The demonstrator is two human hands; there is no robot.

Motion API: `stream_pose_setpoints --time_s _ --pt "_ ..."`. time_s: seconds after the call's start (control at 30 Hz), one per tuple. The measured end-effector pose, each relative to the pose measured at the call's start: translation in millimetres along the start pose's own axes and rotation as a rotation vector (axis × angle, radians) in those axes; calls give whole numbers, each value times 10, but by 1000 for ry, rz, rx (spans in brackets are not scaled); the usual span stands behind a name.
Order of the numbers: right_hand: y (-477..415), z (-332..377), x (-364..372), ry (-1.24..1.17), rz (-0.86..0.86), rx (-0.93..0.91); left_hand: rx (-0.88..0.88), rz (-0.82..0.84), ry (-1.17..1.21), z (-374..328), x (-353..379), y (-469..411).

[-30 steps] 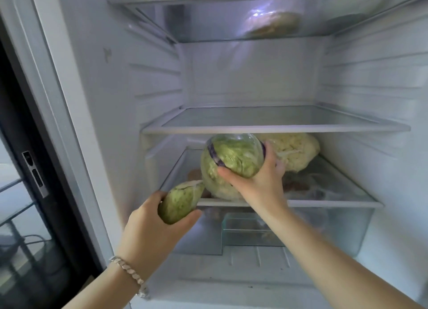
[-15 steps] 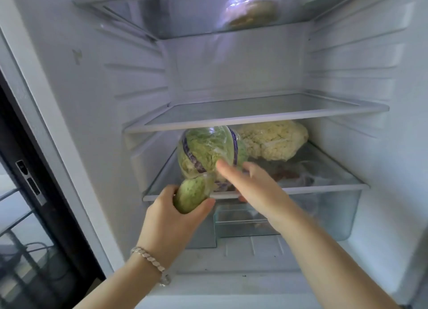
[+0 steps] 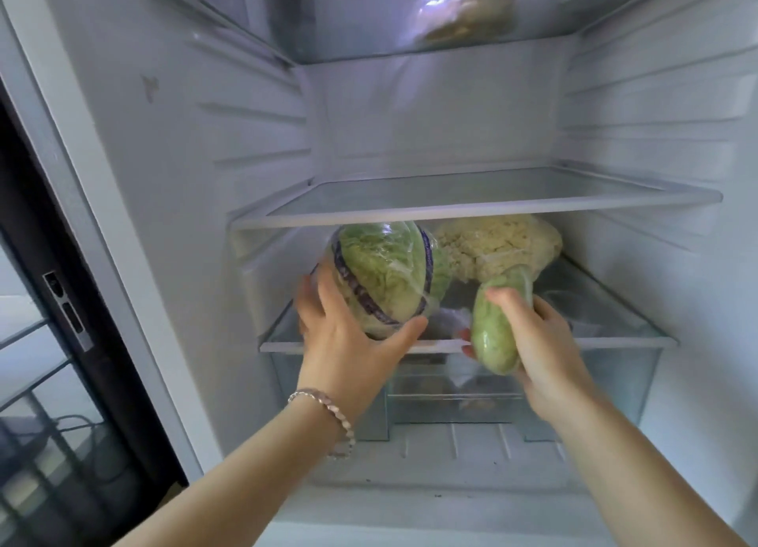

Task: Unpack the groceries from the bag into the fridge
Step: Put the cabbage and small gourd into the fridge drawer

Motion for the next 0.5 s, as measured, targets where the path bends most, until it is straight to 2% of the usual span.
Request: stream_pose_setpoints --time_s 0.07,0.23,0.4,0.5 --pt "-73 17 39 25 51 58 -93 68 3 11 183 -110" --pt "-229 -24 203 131 213 206 -91 -41 93 80 382 -385" --pt "-321 43 162 389 243 88 -53 -26 115 175 313 -810" --pt "-365 64 141 424 238 74 -94 6 48 244 359 -1032"
Point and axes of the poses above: each hand's wrist, its own y-axis away from the middle knuckle, its own x-axis out of the palm, z = x × y, the point moved 1 cm from there along -y, towards the middle knuckle, and after that the axes turned 7 degrees about -y, right-handed, at the moved point
